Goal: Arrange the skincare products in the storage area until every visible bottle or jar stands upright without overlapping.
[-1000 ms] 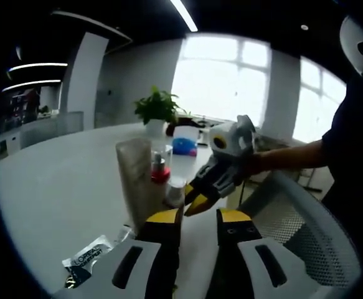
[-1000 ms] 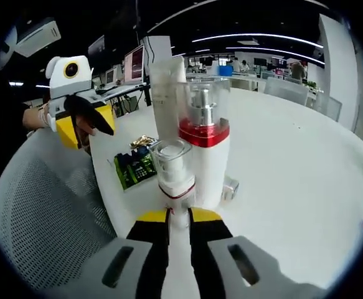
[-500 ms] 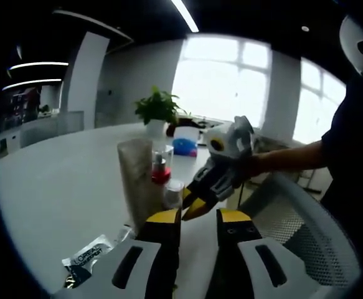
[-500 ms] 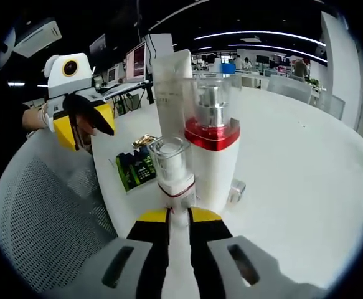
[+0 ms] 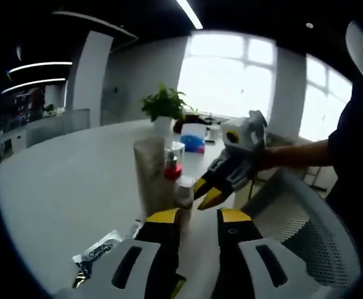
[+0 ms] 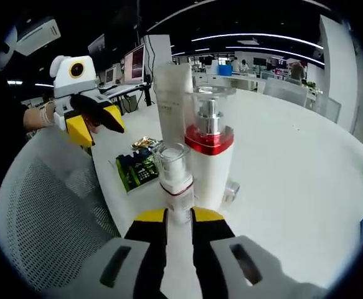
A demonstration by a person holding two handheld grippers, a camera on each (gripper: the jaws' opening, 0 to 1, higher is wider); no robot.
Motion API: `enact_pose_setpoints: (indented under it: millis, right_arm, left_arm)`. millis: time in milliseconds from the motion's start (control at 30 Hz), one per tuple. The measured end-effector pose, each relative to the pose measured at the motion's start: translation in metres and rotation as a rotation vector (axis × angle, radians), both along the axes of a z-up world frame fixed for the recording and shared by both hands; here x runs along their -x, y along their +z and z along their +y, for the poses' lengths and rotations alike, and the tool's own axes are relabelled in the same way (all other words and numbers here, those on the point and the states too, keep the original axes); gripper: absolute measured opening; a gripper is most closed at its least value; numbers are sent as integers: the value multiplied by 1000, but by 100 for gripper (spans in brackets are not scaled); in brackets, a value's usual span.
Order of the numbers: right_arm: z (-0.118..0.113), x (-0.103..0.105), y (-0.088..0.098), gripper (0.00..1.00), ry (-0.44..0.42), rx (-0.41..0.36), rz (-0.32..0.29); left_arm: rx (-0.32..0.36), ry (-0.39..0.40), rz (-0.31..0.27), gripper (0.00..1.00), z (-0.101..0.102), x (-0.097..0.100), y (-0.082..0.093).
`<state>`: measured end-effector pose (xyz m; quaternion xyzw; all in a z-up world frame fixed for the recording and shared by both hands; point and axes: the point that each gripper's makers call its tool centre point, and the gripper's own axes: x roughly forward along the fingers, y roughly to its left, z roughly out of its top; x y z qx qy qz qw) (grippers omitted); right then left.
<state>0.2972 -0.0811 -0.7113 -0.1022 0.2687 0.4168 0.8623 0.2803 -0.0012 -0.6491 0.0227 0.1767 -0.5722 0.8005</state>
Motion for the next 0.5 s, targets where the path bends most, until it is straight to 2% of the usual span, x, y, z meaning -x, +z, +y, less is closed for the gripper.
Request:
enact_pose_setpoints:
  millis: [300, 433, 500]
  right_arm:
    - [-2, 6, 18, 21, -21, 19, -30]
    - [-1, 7, 27, 26, -34, 20, -44]
    - [0, 7, 33, 29, -39, 18, -50]
  left_arm:
    - [-47, 88, -1, 22, 23, -12, -2]
    - [-93, 117, 20, 26, 31, -13, -6]
    - [-114, 112, 4, 30, 33, -11, -6]
